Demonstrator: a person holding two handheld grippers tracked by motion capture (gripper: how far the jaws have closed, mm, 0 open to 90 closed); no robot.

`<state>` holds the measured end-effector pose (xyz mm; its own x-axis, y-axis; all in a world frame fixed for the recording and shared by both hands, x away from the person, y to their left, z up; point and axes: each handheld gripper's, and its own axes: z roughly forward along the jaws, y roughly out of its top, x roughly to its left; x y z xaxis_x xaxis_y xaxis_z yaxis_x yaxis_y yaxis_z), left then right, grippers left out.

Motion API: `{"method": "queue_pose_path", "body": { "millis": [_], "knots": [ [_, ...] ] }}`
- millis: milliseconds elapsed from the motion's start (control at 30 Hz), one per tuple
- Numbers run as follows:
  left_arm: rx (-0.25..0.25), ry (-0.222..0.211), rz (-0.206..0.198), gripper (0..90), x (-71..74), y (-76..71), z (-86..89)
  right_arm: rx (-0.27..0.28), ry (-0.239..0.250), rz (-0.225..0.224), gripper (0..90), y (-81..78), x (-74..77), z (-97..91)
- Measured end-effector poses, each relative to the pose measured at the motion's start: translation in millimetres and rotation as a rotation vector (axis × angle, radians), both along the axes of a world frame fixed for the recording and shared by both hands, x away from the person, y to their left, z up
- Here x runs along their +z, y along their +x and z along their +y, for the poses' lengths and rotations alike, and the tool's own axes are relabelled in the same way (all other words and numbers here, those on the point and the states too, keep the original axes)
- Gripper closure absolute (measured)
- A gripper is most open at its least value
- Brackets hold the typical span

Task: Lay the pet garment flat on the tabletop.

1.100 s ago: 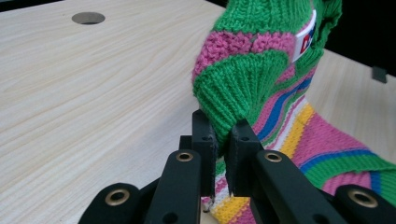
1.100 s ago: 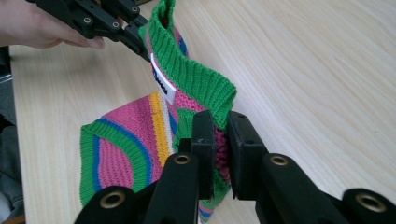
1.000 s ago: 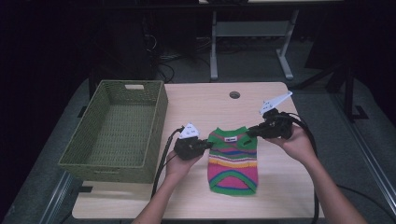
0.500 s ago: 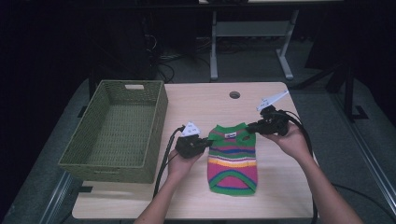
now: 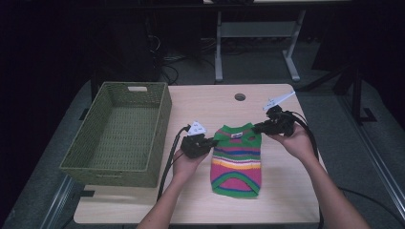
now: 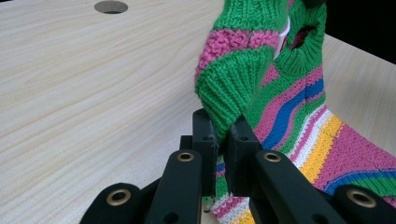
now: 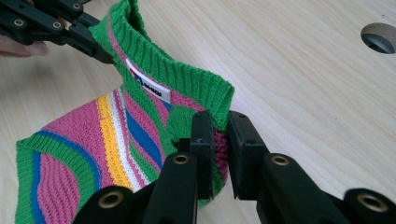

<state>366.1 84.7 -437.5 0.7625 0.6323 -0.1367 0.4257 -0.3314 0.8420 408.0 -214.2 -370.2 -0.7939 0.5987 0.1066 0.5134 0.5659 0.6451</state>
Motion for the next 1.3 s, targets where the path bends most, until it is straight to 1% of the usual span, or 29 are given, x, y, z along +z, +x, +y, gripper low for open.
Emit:
{"method": "queue_pose_path", "body": {
  "millis": [33, 133, 167, 200, 233, 267, 300, 333, 367, 400, 467, 500, 600, 700, 800, 967, 1067, 1133, 1167, 1200, 1267, 1300],
  "knots": [
    [0.0, 0.0, 0.0, 84.2, 0.0, 0.0, 0.0, 0.001, -0.001, -0.003, 80.5, 1.4, -0.9, -0.3],
    [0.007, 0.003, 0.001, 84.2, -0.3, 0.9, -0.2, -0.018, 0.003, 0.008, 80.6, 4.0, -3.0, 1.1],
    [0.01, 0.002, 0.0, 84.1, -0.4, 1.1, -0.2, -0.016, 0.002, 0.0, 80.5, 5.9, -4.2, 1.1],
    [0.015, -0.001, 0.001, 83.9, -0.8, 1.5, -0.3, -0.022, 0.0, -0.001, 79.9, 7.4, -4.5, 1.6],
    [0.017, -0.005, 0.007, 83.1, -1.0, 1.8, 0.1, -0.034, 0.001, -0.002, 76.7, 9.3, -4.9, 2.4],
    [0.022, -0.014, 0.009, 79.7, -1.1, 1.7, 0.5, -0.051, 0.015, -0.012, 70.0, 11.4, -5.4, 2.9],
    [0.037, -0.023, 0.009, 71.8, -0.9, 1.5, 0.6, -0.071, 0.029, -0.022, 65.8, 14.0, -6.0, 2.9],
    [0.053, -0.025, 0.012, 64.1, 0.1, 1.1, 0.4, -0.089, 0.043, -0.011, 65.3, 15.8, -6.2, 3.0],
    [0.066, -0.023, 0.011, 58.8, 1.2, 0.5, 0.2, -0.093, 0.054, -0.011, 62.9, 17.6, -7.3, 2.4],
    [0.072, -0.023, 0.004, 56.3, 2.2, -0.2, 0.3, -0.106, 0.061, -0.004, 61.2, 18.5, -8.1, 2.4],
    [0.074, -0.024, 0.001, 54.1, 3.0, -1.0, 0.5, -0.099, 0.051, 0.003, 59.4, 20.0, -10.9, 1.9],
    [0.069, -0.023, 0.0, 53.5, 4.5, -2.1, 1.1, -0.099, 0.045, 0.011, 58.8, 19.8, -12.3, 1.8],
    [0.062, -0.021, -0.005, 52.9, 5.5, -2.6, 2.0, -0.098, 0.051, 0.028, 58.2, 19.1, -17.3, 0.7],
    [0.067, -0.028, -0.003, 52.6, 6.0, -2.4, 3.3, -0.091, 0.075, 0.047, 57.3, 18.9, -22.6, -0.8],
    [0.063, -0.026, -0.005, 52.4, 6.3, -1.7, 5.0, -0.088, 0.079, 0.061, 56.9, 19.2, -26.3, -1.2],
    [0.044, -0.018, 0.009, 52.4, 4.4, -1.8, 5.1, -0.083, 0.092, 0.062, 54.7, 19.6, -30.8, -2.8],
    [0.036, -0.008, 0.008, 52.0, 3.9, -1.8, 5.3, -0.082, 0.091, 0.078, 53.2, 20.9, -34.7, -3.1],
    [0.036, -0.02, 0.018, 52.0, 3.9, -1.2, 6.2, -0.084, 0.094, 0.083, 52.7, 21.6, -37.0, -3.2],
    [0.033, -0.037, 0.033, 51.8, 3.2, -0.5, 7.1, -0.086, 0.096, 0.086, 52.3, 21.7, -37.7, -3.2],
    [0.029, -0.045, 0.045, 51.8, 2.9, -0.1, 7.9, -0.083, 0.101, 0.088, 51.5, 22.1, -39.5, -3.3],
    [0.021, -0.042, 0.049, 51.7, 2.6, 0.0, 8.4, -0.087, 0.1, 0.1, 50.8, 22.0, -41.3, -3.5],
    [0.023, -0.039, 0.054, 51.6, 2.9, -0.7, 8.1, -0.083, 0.103, 0.099, 50.8, 21.7, -42.4, -3.8]
  ]
}}
